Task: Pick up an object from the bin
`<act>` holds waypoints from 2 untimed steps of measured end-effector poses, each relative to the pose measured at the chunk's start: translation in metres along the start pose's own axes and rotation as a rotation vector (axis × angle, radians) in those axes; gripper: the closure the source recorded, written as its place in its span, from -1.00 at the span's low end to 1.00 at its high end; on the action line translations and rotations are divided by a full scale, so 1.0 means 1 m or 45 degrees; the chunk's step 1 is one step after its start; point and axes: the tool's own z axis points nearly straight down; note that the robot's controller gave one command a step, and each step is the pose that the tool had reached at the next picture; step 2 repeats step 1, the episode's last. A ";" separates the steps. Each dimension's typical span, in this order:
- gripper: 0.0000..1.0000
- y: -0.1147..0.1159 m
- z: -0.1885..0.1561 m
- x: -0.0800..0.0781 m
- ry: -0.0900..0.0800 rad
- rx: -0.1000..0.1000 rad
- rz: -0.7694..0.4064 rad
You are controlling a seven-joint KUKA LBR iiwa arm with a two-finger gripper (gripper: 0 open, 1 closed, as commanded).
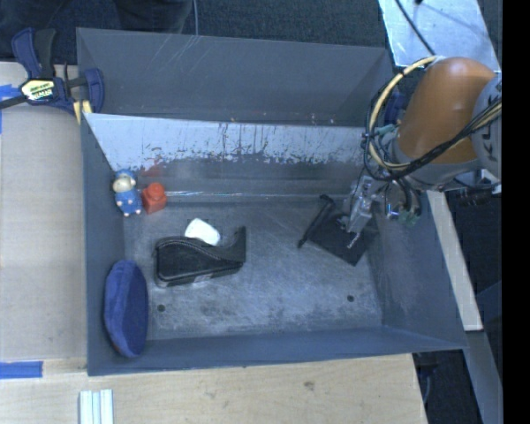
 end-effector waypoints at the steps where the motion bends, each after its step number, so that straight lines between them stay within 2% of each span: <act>1: 1.00 0.000 -0.030 -0.002 -0.001 -0.001 -0.002; 2: 1.00 0.000 -0.030 -0.002 -0.001 -0.001 -0.002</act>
Offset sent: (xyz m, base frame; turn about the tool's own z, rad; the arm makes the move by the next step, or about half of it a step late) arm 0.0001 0.0000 0.0271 0.0000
